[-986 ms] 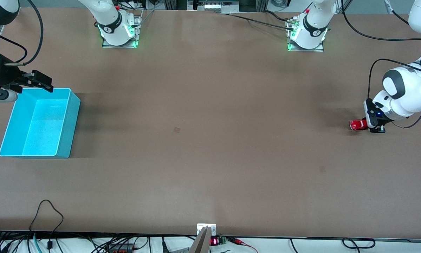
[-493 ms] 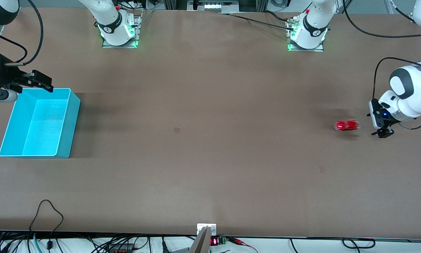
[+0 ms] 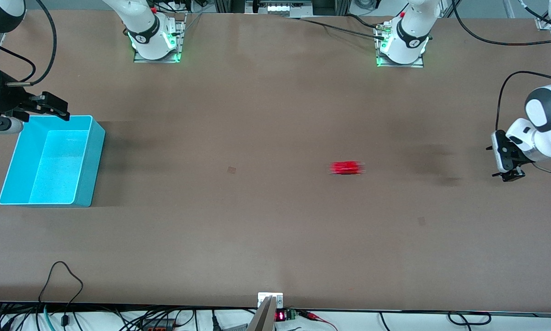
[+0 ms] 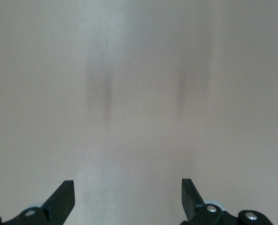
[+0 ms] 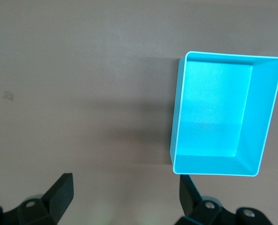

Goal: Wind red beetle toy and store in blue box
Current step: 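Open the left gripper to release the car rolling toward the box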

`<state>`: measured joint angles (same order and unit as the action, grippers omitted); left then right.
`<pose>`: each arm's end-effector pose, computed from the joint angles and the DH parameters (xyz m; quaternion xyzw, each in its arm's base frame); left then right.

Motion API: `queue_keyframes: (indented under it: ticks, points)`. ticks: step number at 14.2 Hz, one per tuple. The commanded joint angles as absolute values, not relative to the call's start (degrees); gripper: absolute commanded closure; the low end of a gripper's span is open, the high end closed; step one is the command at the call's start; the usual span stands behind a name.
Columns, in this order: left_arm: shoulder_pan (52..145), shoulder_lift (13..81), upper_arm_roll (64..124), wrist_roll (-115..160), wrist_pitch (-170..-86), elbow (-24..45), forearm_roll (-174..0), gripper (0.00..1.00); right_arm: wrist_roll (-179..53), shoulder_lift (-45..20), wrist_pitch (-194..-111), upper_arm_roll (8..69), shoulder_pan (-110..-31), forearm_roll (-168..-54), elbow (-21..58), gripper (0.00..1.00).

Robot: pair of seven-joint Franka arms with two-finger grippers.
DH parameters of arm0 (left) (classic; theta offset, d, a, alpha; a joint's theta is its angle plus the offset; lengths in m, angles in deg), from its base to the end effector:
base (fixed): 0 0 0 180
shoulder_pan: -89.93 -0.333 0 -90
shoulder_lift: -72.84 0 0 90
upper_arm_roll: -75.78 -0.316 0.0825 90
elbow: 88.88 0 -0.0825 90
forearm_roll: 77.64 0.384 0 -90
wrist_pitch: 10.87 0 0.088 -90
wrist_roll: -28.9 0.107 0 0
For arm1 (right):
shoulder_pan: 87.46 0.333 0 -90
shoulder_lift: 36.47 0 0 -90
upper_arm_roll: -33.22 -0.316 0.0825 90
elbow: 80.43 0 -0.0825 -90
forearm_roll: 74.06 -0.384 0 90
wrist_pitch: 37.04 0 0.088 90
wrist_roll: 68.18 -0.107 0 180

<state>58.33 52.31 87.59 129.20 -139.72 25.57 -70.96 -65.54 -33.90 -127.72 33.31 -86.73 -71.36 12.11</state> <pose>0.5572 0.2076 0.2753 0.7397 -0.6711 -0.0306 0.0384 0.5659 0.0013 0.5796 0.9985 0.0298 -0.0390 0.0229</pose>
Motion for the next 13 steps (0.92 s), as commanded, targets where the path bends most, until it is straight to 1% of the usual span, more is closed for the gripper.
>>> queue_keyframes:
  ticks: [1, 5, 8, 13]
  points:
    - [58.81, 52.89, 88.78, 126.81, -134.63, 21.88, -70.34, 0.0, -65.45, -33.48, -126.77, 33.4, -86.84, -72.48, 10.97, 0.0]
    - [64.51, 52.8, 88.7, 117.34, -123.31, 13.98, -70.17, 0.0, -65.63, -33.48, -126.68, 33.4, -86.84, -72.48, 10.97, 0.0]
    - [69.35, 52.89, 88.7, 109.25, -117.59, 10.97, -70.17, 0.0, -65.63, -33.57, -126.68, 33.4, -86.84, -72.48, 10.97, 0.0]
    - [72.44, 53.5, 88.87, 101.43, -108.63, 5.62, -67.62, 0.0, -65.63, -33.48, -126.68, 33.4, -86.84, -72.48, 10.97, 0.0]
